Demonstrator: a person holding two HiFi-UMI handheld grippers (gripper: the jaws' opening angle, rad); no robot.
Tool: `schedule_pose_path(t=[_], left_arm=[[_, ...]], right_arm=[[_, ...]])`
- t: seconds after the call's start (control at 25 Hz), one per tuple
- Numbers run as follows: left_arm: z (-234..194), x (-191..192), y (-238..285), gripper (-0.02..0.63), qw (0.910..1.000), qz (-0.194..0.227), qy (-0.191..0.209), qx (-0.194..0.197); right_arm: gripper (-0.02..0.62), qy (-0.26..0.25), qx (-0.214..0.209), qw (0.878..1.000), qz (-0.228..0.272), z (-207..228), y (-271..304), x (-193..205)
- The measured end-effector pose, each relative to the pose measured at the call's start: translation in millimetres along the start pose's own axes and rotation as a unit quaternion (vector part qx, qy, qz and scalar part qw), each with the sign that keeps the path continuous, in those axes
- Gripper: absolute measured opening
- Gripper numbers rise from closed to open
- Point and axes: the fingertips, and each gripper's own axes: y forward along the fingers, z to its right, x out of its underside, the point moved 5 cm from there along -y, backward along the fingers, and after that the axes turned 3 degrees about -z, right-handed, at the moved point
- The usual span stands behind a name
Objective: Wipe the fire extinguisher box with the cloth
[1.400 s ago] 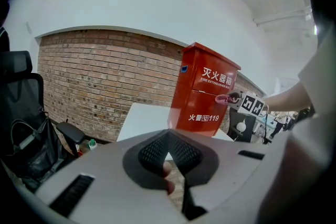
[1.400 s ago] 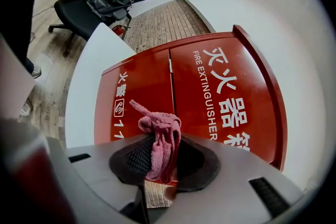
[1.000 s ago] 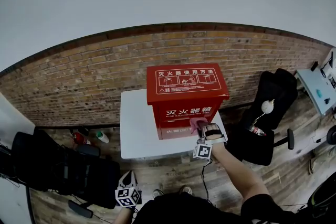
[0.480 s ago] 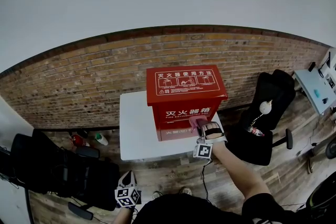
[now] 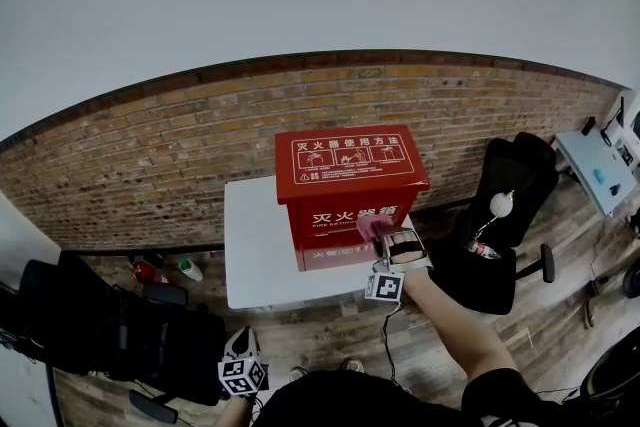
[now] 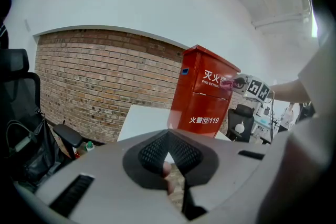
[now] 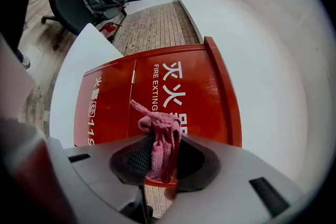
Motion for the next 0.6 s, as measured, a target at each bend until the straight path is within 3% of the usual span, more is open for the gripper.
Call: schedule_pose_path(t=[0.6], left_arm=[[-3, 1, 5, 0.022, 1.0, 0.001, 0.001, 0.003]], right_arm=[[0.1, 0.003, 0.054, 0.999, 0.004, 55, -13, -5]])
